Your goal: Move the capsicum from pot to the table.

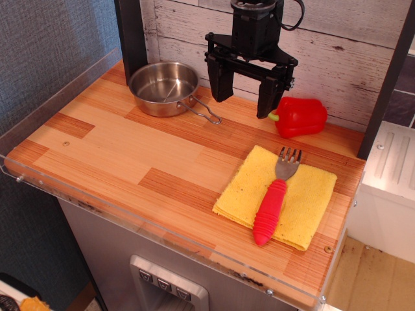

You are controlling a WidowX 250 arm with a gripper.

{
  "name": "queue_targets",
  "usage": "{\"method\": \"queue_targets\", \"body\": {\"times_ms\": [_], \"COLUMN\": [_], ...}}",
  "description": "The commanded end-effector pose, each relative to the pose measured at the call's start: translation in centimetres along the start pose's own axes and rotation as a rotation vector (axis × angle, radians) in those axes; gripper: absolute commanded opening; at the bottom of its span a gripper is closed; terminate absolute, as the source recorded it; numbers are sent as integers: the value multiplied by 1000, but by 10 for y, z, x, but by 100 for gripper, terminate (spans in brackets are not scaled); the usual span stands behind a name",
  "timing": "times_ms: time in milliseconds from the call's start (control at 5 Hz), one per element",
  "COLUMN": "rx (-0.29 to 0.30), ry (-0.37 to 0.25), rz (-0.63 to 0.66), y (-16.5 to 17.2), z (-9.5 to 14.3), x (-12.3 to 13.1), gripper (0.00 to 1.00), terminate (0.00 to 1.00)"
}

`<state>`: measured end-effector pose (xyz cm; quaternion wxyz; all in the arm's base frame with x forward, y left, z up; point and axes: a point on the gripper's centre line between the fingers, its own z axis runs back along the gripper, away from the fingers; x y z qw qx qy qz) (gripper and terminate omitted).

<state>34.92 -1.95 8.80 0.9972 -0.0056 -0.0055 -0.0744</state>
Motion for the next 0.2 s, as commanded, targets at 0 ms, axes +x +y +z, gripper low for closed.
{"method": "queue_targets", "body": {"times_ms": [0], "rx": [6], "ry": [-46], "rz": [-11], "y": [1], "z": [18], "x": [1], "gripper": [100], "terminate": [100]}}
